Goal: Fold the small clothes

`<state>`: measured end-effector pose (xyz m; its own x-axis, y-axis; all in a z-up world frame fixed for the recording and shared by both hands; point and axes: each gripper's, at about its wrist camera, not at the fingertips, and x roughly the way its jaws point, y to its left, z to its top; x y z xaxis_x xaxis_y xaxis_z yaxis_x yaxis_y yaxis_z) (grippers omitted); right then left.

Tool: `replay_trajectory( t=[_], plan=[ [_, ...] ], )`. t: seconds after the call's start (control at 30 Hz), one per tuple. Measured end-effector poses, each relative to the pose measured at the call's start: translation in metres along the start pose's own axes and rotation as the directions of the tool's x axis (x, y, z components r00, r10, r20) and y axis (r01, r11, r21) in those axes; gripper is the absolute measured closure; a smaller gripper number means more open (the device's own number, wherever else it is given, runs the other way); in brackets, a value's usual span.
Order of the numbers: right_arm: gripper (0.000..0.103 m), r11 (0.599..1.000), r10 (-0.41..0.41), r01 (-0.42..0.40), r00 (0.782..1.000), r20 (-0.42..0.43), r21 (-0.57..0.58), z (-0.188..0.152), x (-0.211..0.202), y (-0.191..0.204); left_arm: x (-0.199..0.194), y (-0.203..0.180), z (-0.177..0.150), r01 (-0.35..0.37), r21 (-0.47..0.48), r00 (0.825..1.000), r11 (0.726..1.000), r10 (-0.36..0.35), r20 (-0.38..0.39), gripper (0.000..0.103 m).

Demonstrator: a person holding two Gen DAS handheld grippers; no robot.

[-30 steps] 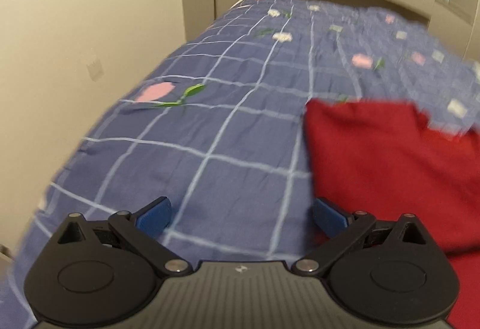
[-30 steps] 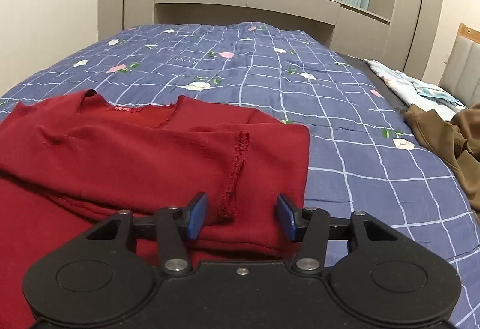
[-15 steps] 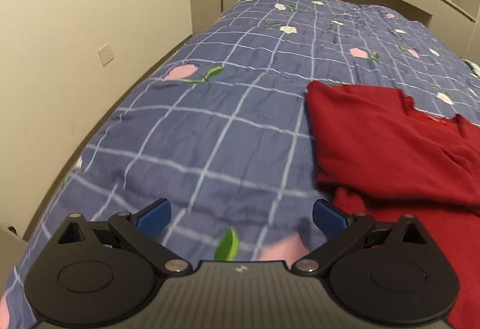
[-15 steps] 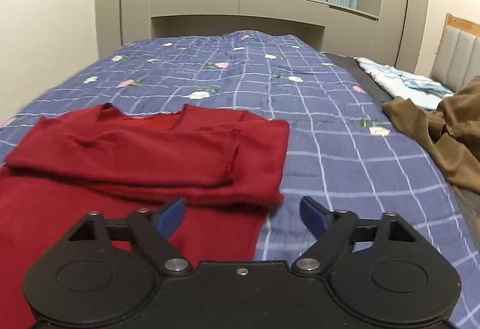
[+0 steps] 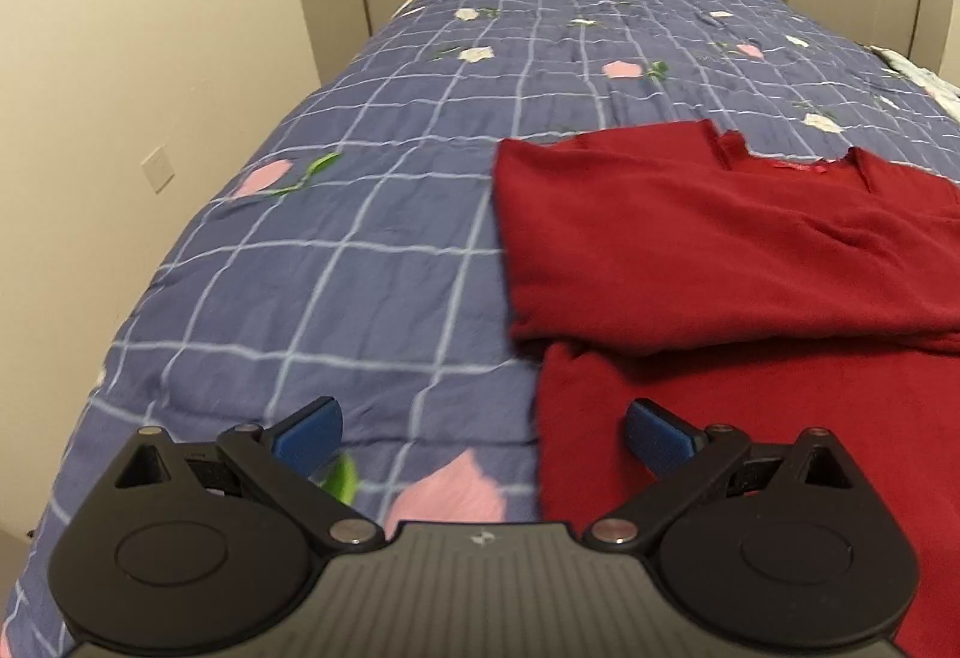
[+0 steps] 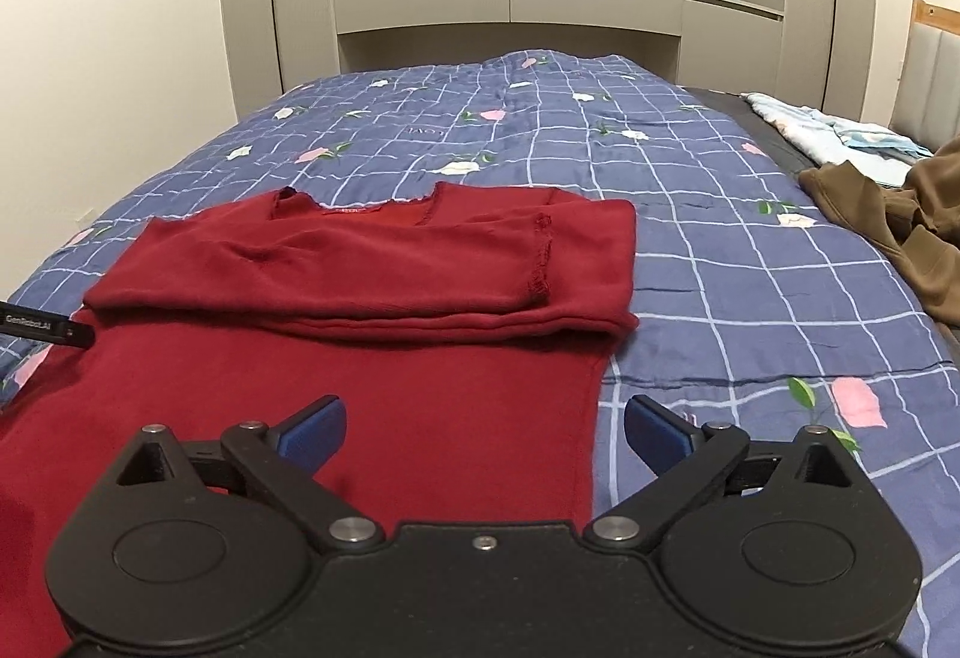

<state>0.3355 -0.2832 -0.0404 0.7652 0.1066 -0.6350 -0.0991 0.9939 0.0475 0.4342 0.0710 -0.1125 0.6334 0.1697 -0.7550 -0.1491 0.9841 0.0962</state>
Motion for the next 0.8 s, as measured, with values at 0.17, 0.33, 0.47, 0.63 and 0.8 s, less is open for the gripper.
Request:
replay_trajectory(
  t=[0.17,0.33,0.47,0.63,0.8],
  plan=[
    [0.001,0.999,-0.041,0.041,0.999,0.022,-0.006,0.012,0.018,-0.005,0.002,-0.003,0.005,0.025,-0.011,0.999,1.000,-0.025,0.037,0.000],
    [0.001,0.996,-0.076,0.075,0.996,0.038,0.042,0.040,0.048,-0.015,0.016,-0.004,0.011,-0.023,-0.001,1.000,1.000,0.023,0.011,0.000],
    [0.001,0.995,-0.098,0.097,0.995,0.035,0.033,0.053,0.073,-0.016,0.016,0.002,0.006,-0.039,-0.034,0.999,0.999,0.039,0.027,0.000],
    [0.002,0.986,-0.163,0.165,0.984,-0.067,0.034,0.048,0.103,-0.025,0.014,0.018,0.007,-0.041,-0.108,0.998,0.993,0.046,0.049,0.000],
    [0.001,0.982,-0.161,0.167,0.984,-0.080,0.087,0.040,0.105,-0.036,0.008,0.029,0.006,-0.122,-0.188,0.987,0.975,0.139,0.077,0.001]
  ],
)
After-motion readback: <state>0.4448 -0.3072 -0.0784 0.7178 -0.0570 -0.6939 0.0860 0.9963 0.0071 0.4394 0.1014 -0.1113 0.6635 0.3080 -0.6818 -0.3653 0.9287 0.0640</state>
